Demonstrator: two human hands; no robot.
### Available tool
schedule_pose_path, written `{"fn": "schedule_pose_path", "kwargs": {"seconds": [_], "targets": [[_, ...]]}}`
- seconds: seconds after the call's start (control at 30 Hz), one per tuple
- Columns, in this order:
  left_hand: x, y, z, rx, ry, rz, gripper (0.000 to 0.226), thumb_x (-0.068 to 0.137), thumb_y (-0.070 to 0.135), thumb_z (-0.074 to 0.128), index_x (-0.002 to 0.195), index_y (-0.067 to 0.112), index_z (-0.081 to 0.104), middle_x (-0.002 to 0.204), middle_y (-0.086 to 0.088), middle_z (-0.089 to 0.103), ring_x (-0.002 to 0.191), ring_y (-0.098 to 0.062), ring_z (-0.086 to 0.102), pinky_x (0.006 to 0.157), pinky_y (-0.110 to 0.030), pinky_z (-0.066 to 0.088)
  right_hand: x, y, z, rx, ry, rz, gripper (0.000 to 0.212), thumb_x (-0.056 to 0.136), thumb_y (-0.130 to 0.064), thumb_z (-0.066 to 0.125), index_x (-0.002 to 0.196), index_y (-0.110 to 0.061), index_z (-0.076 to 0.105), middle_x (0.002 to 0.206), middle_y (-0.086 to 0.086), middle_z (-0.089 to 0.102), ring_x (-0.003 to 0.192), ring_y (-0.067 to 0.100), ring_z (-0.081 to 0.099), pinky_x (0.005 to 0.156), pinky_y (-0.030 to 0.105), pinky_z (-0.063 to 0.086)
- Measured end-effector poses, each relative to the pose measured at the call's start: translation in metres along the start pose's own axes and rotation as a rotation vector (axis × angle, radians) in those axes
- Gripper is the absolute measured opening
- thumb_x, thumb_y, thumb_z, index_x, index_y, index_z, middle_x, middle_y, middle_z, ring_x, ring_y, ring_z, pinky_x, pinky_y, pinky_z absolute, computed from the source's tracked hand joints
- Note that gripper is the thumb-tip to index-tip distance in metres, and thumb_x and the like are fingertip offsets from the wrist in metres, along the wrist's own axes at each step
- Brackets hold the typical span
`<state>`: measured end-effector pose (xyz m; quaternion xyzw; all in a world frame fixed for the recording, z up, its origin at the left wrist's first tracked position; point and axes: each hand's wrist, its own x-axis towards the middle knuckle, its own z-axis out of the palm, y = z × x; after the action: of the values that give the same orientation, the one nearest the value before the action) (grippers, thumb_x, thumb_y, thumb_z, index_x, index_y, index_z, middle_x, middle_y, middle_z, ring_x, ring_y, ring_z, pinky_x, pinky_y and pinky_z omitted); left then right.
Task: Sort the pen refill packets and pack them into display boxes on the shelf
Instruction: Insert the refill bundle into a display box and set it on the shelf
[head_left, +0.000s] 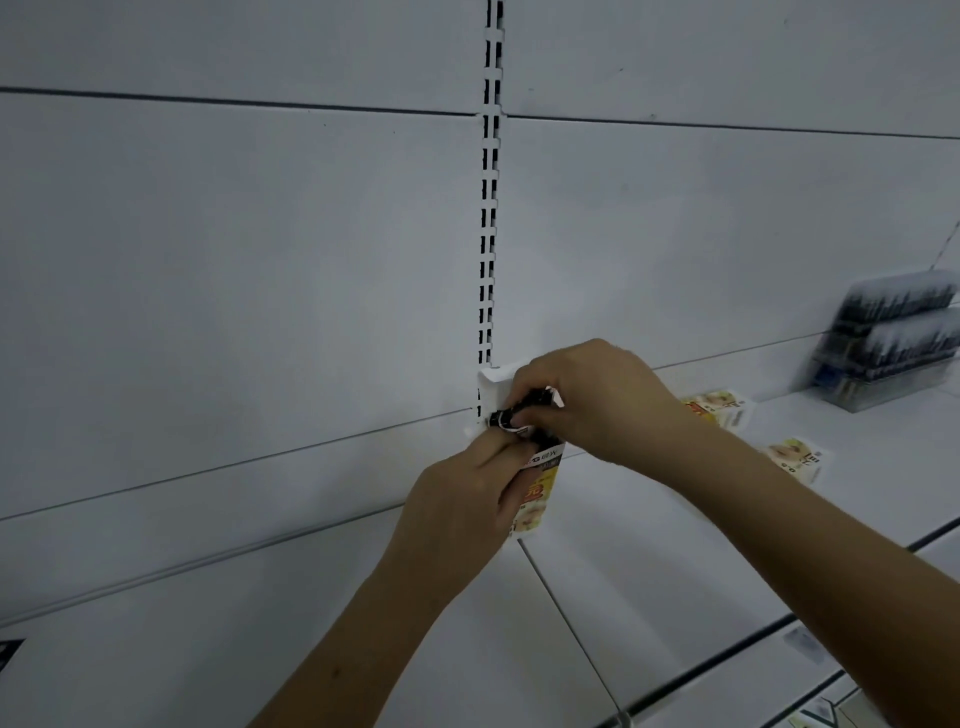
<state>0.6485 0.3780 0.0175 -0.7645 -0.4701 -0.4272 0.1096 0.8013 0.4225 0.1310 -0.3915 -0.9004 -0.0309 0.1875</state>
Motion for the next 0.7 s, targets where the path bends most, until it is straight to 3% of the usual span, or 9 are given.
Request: {"fn": "schedule_pose_path", "kwargs": {"seconds": [0.07, 0.13, 0.23, 0.33, 0.37, 0.43, 0.53, 0.7], "targets": [[-0.004, -0.001, 0.003, 0.014, 0.075, 0.034, 0.025, 0.095, 0.026, 0.06, 0.118, 0.018, 0.066, 0.113, 0.005, 0.064, 0.069, -0.012, 0.064, 0.054, -0.025, 0.054, 0.0, -0.002, 0.003, -0.066, -0.02, -0.02, 0.011, 0.091, -0.036, 0.061, 0.098, -0.034, 0.07, 0.097, -0.013, 0.07, 0.09, 0.01, 0.061, 0.076, 0.031, 0.051], [-0.01, 0.0, 0.002, 0.061, 0.161, 0.045, 0.025, 0.093, 0.025, 0.065, 0.118, 0.018, 0.066, 0.116, 0.002, 0.055, 0.068, -0.01, 0.058, 0.052, -0.022, 0.054, 0.001, -0.001, 0.005, -0.127, -0.011, -0.052, 0.012, 0.093, -0.037, 0.058, 0.098, -0.033, 0.067, 0.095, -0.012, 0.068, 0.088, 0.011, 0.06, 0.073, 0.032, 0.051], [-0.017, -0.003, 0.001, 0.015, 0.286, -0.149, 0.045, 0.079, 0.03, 0.08, 0.118, 0.017, 0.063, 0.118, 0.002, 0.041, 0.078, -0.005, 0.05, 0.062, -0.012, 0.051, 0.0, 0.006, 0.004, 0.028, -0.008, -0.01, 0.012, 0.092, -0.035, 0.063, 0.098, -0.029, 0.07, 0.087, -0.011, 0.068, 0.075, 0.006, 0.06, 0.066, 0.026, 0.051], [-0.024, -0.012, 0.014, -0.358, 0.058, -0.474, 0.093, 0.063, 0.047, 0.087, 0.139, 0.028, 0.037, 0.13, 0.015, 0.035, 0.114, 0.001, 0.046, 0.089, -0.007, 0.042, -0.002, 0.009, -0.001, 0.226, -0.084, 0.035, 0.018, 0.085, -0.044, 0.069, 0.1, -0.034, 0.071, 0.084, -0.015, 0.069, 0.068, 0.003, 0.059, 0.057, 0.017, 0.046], [-0.026, -0.015, 0.02, -0.449, -0.059, -0.532, 0.092, 0.064, 0.051, 0.086, 0.139, 0.034, 0.034, 0.13, 0.022, 0.038, 0.12, 0.004, 0.043, 0.092, -0.007, 0.04, -0.002, 0.009, -0.003, 0.213, -0.109, 0.03, 0.022, 0.083, -0.048, 0.069, 0.101, -0.035, 0.07, 0.086, -0.016, 0.069, 0.068, 0.003, 0.058, 0.056, 0.019, 0.045], [-0.031, -0.018, 0.032, -0.591, -0.185, -0.578, 0.067, 0.069, 0.054, 0.08, 0.126, 0.039, 0.048, 0.123, 0.028, 0.054, 0.118, 0.006, 0.051, 0.093, -0.009, 0.044, -0.001, 0.007, -0.006, 0.068, -0.119, 0.016, 0.025, 0.083, -0.051, 0.067, 0.104, -0.038, 0.07, 0.092, -0.017, 0.07, 0.072, 0.005, 0.057, 0.059, 0.023, 0.046], [-0.035, -0.023, 0.041, -0.644, -0.148, -0.602, 0.042, 0.076, 0.04, 0.08, 0.112, 0.045, 0.058, 0.11, 0.027, 0.066, 0.107, 0.01, 0.058, 0.089, -0.008, 0.047, 0.003, 0.001, -0.015, -0.152, -0.117, 0.023, 0.021, 0.09, -0.045, 0.063, 0.108, -0.037, 0.07, 0.1, -0.014, 0.071, 0.088, 0.009, 0.06, 0.068, 0.028, 0.048], [-0.039, -0.024, 0.041, -0.614, -0.118, -0.589, 0.044, 0.076, 0.04, 0.08, 0.11, 0.05, 0.056, 0.108, 0.032, 0.064, 0.105, 0.01, 0.058, 0.083, -0.004, 0.044, 0.006, -0.015, -0.005, -0.352, -0.214, -0.042, 0.018, 0.095, -0.034, 0.054, 0.106, -0.035, 0.068, 0.097, -0.008, 0.069, 0.086, 0.015, 0.061, 0.06, 0.025, 0.037]]}}
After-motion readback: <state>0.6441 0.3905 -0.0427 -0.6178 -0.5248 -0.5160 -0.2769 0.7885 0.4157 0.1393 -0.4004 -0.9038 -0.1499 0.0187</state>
